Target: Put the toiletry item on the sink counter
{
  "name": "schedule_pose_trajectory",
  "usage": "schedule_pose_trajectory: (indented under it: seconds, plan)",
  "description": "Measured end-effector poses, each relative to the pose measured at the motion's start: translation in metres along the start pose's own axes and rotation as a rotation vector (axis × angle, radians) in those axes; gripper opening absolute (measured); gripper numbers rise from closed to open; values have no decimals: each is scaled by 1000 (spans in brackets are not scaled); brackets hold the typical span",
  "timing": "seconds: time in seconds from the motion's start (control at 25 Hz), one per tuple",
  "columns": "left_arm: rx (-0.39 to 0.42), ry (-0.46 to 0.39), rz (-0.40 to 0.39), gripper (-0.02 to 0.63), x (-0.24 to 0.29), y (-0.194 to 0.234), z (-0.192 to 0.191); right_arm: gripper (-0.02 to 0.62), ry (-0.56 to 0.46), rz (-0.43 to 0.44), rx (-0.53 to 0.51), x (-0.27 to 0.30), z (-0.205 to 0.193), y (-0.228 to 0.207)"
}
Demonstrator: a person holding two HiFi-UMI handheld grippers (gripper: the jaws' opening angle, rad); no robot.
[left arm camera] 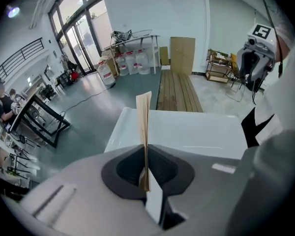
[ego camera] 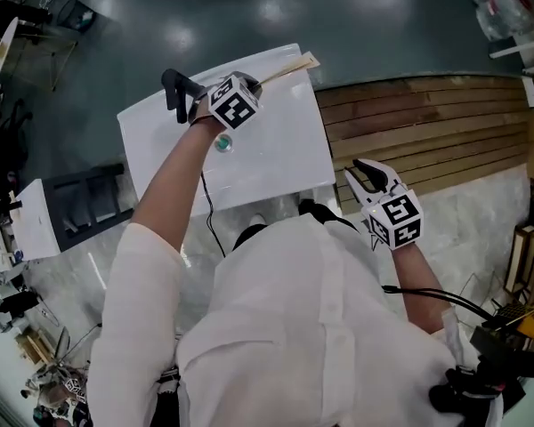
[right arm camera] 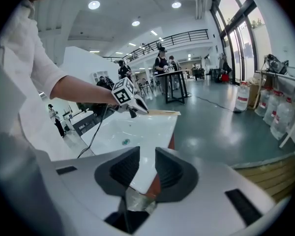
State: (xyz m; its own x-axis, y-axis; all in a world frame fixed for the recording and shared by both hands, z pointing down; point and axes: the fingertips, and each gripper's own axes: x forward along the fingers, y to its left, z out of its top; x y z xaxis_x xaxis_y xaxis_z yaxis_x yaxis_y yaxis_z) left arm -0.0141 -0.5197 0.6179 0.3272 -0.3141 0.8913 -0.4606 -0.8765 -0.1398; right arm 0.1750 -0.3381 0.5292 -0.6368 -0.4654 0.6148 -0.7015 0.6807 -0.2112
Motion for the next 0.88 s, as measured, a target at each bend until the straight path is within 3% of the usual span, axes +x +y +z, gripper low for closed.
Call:
schedule_pose_trajectory:
  seconds: [0.48, 0.88]
  plan:
    - [124, 58, 32, 23, 45, 35, -8, 94, 28, -23, 23, -10, -9, -51]
    - [186, 206, 79, 40, 54, 54, -36, 94, 26, -28, 25, -11, -9, -61]
